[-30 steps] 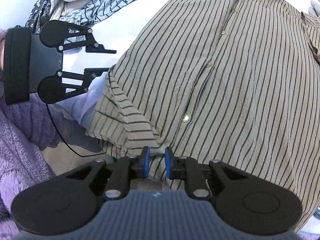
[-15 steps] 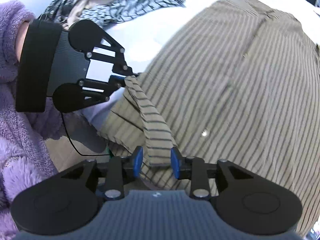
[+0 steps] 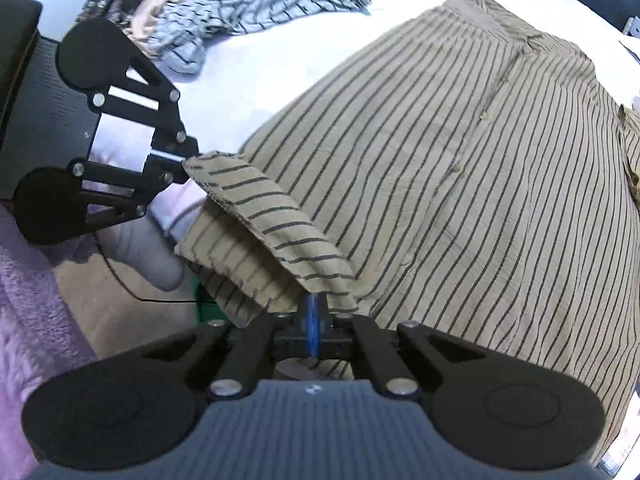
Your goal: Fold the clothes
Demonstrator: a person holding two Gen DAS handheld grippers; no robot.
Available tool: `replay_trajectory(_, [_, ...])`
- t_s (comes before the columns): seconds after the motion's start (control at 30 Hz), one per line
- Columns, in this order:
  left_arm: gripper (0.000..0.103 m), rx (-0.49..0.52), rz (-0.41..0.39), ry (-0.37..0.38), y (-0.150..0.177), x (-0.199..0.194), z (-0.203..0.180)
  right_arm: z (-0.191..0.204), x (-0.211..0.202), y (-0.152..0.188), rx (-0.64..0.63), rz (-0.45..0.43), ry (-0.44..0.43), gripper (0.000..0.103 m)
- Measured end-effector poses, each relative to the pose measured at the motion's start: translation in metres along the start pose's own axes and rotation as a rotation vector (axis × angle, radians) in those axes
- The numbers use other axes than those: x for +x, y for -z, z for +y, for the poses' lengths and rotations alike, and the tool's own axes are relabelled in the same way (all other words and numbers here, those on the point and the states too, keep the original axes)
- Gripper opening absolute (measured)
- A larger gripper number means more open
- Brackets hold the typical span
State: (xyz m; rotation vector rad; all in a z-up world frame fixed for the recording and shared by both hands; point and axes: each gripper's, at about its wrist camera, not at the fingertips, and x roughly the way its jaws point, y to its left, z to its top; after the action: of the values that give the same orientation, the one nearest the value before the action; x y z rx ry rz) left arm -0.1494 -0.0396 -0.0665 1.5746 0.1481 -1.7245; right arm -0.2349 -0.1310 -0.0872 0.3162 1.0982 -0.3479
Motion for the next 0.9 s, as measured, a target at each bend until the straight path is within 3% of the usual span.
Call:
replay_trajectory(0.37, [0.0, -0.267, 0.027, 0.316, 0.008, -0.022, -0.015, 0.015, -0.017, 0.011, -0.077, 0.0, 0.004, 0.0])
replay_trajectory(0.53, [0.0, -0.265, 0.075, 0.374, 0.014, -0.014, -0.026, 0.018, -0.011, 0.015, -0.075, 0.06, -0.019, 0.0])
replay_trajectory(0.77, [0.001, -0.204, 0.176, 0.509, 0.018, 0.005, -0.046, 0.01, 0.017, 0.027, -0.013, 0.225, -0.079, 0.0])
replay_trajectory(0.83, [0.001, -0.205, 0.193, 0.574, 0.019, 0.007, -0.048, 0.007, 0.017, 0.028, 0.003, 0.228, -0.075, 0.0])
replay_trajectory(0.9, [0.001, -0.206, 0.187, 0.561, 0.019, 0.005, -0.047, 0.002, 0.013, 0.028, 0.034, 0.206, -0.086, 0.005])
